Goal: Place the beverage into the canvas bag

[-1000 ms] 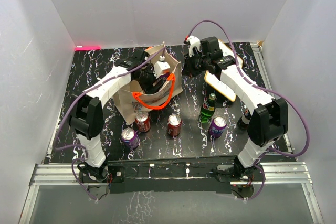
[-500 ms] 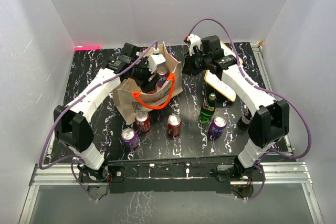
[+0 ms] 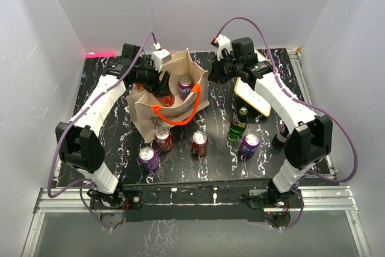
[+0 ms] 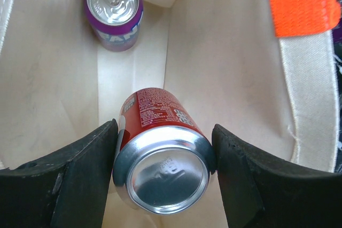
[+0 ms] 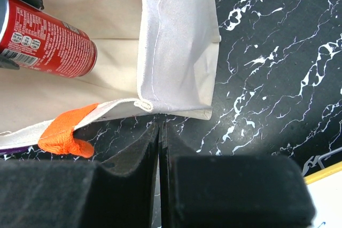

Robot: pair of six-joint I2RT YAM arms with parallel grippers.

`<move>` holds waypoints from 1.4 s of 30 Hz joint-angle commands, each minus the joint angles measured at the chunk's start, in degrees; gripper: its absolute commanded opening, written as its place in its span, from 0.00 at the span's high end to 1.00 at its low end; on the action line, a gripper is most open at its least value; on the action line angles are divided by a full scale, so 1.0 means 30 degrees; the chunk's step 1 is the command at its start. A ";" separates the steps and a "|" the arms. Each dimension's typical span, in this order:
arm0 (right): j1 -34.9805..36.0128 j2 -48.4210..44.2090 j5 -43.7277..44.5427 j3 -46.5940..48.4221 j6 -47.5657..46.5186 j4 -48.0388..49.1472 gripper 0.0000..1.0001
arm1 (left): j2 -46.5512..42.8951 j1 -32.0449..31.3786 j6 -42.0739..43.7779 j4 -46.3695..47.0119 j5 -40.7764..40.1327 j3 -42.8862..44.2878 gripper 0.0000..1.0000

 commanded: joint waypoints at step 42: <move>0.4853 0.3411 -0.4679 0.4568 -0.2791 0.5078 0.17 | -0.4983 0.4700 -1.6523 0.8452 0.6894 -0.0050 1.00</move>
